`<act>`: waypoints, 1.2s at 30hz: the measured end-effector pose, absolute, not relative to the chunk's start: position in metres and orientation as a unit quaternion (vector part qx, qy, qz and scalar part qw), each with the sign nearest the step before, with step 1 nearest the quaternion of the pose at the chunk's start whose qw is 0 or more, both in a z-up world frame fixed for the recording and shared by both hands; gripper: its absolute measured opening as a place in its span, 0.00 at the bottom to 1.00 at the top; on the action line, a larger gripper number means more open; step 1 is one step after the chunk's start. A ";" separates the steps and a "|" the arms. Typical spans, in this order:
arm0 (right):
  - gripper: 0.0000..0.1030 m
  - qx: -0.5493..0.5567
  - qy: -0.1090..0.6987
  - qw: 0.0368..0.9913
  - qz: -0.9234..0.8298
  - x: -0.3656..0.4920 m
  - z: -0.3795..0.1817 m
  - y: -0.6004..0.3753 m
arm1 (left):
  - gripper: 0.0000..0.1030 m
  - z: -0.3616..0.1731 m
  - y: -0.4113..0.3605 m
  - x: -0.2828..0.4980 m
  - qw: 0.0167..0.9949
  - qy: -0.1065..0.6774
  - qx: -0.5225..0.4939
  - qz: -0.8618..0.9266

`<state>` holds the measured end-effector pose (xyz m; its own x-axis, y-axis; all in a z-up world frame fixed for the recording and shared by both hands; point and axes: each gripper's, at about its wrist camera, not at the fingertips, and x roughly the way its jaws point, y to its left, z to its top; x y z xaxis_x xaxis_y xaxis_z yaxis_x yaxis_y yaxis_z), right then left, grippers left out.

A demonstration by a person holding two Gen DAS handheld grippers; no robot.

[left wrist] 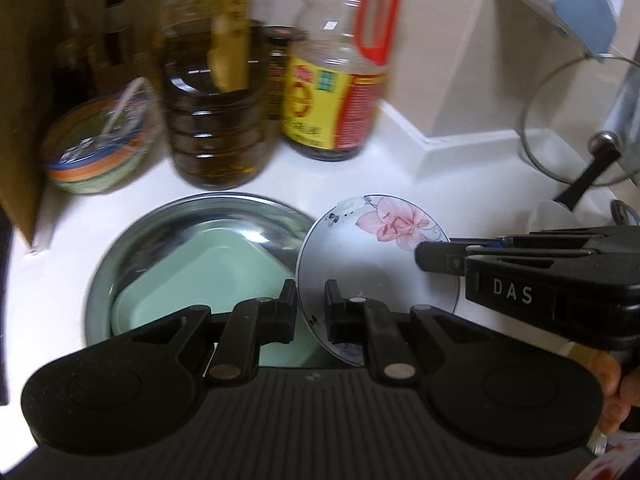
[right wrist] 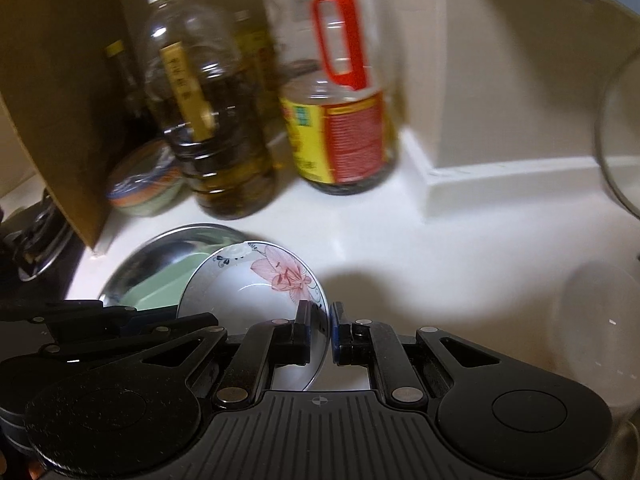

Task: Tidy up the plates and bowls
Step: 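Carry the saucer over the steel tray and lower it onto the green plate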

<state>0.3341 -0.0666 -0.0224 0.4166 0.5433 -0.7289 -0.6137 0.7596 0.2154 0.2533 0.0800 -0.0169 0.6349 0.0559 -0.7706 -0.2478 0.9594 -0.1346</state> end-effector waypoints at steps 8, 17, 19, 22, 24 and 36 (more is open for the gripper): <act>0.09 -0.056 0.425 0.820 0.379 0.323 -0.034 -0.017 | 0.12 -0.026 0.121 0.235 0.886 0.428 -0.128 0.126; 0.09 -0.064 0.448 0.805 0.383 0.319 -0.055 0.018 | 0.12 -0.043 0.151 0.230 0.873 0.449 -0.138 0.135; 0.09 -0.064 0.454 0.804 0.379 0.319 -0.058 0.022 | 0.12 -0.047 0.155 0.232 0.870 0.454 -0.140 0.133; 0.09 -0.063 0.463 0.802 0.373 0.318 -0.064 0.027 | 0.12 -0.053 0.161 0.234 0.866 0.460 -0.143 0.129; 0.09 -0.062 0.467 0.801 0.369 0.318 -0.066 0.030 | 0.12 -0.055 0.164 0.235 0.866 0.463 -0.143 0.126; 0.10 -0.057 0.481 0.803 0.348 0.320 -0.073 0.035 | 0.12 -0.062 0.172 0.242 0.863 0.473 -0.141 0.106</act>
<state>0.3202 0.0352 -0.0729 0.2944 0.5043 -0.8118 -0.6131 0.7513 0.2443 0.2423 0.1720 -0.0622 0.5292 0.0500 -0.8470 -0.3168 0.9377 -0.1426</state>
